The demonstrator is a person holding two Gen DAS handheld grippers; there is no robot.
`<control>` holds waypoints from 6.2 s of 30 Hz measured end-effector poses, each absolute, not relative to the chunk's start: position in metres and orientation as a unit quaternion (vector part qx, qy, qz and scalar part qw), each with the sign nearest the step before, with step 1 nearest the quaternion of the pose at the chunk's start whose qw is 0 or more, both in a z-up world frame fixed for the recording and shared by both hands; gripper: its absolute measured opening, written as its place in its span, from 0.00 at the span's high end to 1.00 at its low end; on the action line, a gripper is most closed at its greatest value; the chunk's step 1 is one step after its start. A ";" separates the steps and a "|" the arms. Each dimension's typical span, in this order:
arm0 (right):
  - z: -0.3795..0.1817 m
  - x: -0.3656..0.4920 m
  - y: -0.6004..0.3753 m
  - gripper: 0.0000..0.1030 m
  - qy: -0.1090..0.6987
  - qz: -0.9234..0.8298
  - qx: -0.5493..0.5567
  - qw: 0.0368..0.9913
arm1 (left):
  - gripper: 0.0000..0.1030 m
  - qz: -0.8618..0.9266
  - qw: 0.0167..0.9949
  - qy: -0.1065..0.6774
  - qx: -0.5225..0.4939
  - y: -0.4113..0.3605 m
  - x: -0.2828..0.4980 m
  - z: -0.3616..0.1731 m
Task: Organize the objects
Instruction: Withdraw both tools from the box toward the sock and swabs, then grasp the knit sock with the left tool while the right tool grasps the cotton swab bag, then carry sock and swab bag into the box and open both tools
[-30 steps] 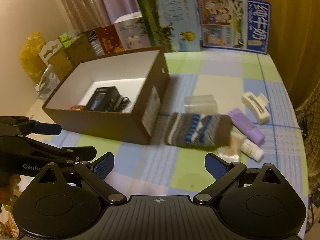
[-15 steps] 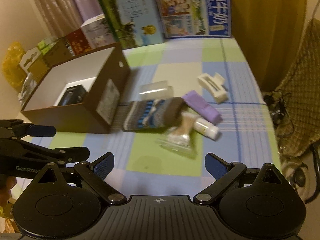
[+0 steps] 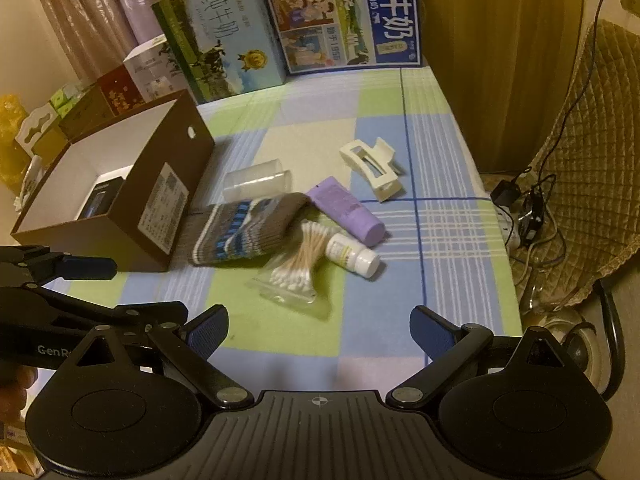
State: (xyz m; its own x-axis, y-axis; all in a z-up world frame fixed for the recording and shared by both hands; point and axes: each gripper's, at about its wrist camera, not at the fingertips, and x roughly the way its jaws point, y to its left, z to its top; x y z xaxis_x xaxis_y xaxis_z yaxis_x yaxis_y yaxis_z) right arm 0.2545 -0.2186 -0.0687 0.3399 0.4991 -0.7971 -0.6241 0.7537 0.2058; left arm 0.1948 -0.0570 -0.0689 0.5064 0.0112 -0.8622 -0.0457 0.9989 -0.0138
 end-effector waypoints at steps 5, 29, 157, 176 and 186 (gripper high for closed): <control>-0.075 0.266 -0.221 0.08 0.459 0.341 -0.066 0.817 | 0.11 0.015 0.869 0.495 -0.015 -0.061 0.206 -0.077; -0.149 0.297 -0.173 0.62 0.486 0.393 -0.057 0.779 | 0.20 0.068 0.838 0.541 -0.029 -0.033 0.224 -0.133; -0.045 0.252 0.067 0.88 0.389 0.481 -0.024 0.785 | 0.93 0.224 0.884 0.393 -0.118 0.294 0.187 -0.014; -0.071 0.275 0.108 0.88 0.396 0.443 -0.082 0.800 | 0.49 0.216 0.858 0.457 -0.096 0.324 0.248 -0.073; -0.073 0.274 0.121 0.55 0.356 0.439 -0.120 0.816 | 0.27 0.201 0.864 0.453 -0.088 0.320 0.244 -0.068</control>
State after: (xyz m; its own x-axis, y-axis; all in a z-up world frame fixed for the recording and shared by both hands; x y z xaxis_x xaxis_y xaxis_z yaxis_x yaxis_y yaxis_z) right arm 0.2743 0.1214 -0.0725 0.3608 0.6306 -0.6872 -0.8020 0.5859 0.1165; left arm 0.2440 0.3203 -0.0685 0.5091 0.2677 -0.8180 -0.4270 0.9037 0.0300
